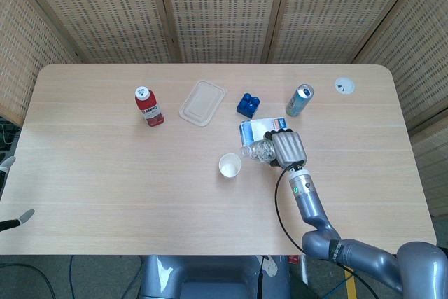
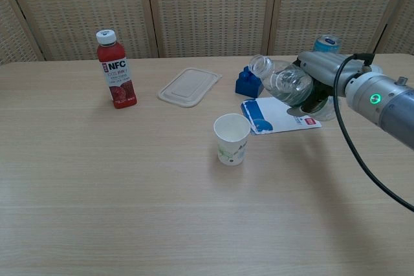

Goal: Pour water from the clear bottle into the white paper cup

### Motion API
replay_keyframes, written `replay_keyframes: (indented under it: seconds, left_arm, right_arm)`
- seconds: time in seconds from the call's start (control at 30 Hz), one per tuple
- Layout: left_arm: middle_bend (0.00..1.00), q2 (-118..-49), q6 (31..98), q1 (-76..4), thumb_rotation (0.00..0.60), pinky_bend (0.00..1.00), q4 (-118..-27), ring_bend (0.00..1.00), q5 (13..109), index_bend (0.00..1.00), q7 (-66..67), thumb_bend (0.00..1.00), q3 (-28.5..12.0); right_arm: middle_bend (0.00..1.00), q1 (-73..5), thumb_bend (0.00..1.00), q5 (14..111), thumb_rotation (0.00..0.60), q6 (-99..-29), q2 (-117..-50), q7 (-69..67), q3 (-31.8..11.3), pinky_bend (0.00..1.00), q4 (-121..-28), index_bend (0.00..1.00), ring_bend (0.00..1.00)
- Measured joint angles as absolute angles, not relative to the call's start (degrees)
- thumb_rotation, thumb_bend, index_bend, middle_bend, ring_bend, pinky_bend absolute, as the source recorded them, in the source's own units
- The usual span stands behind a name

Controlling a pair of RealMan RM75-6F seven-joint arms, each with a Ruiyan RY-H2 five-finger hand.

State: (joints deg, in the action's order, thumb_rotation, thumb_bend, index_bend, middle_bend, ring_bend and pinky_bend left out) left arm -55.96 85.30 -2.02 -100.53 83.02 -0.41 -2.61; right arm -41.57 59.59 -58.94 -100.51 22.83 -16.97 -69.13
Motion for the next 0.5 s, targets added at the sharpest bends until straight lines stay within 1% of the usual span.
replay_keyframes:
  seconds: [0.27, 0.5]
  left_arm:
    - [0.00, -55.88, 85.30, -2.07, 0.600, 0.00, -100.48, 0.00, 82.93, 0.00, -0.68, 0.07, -2.64]
    - [0.00, -55.77, 85.20, -2.10, 0.600, 0.00, -100.28, 0.00, 82.67, 0.00, -1.24, 0.07, -2.72]
  right_arm:
    - [0.57, -42.35, 0.54, 57.42, 0.600, -61.07, -102.37, 29.04, -16.68, 0.58, -68.53, 0.57, 0.44]
    - [0.58, -42.69, 0.54, 58.36, 0.600, -62.72, -103.65, 32.30, -15.42, 0.58, -66.38, 0.58, 0.45]
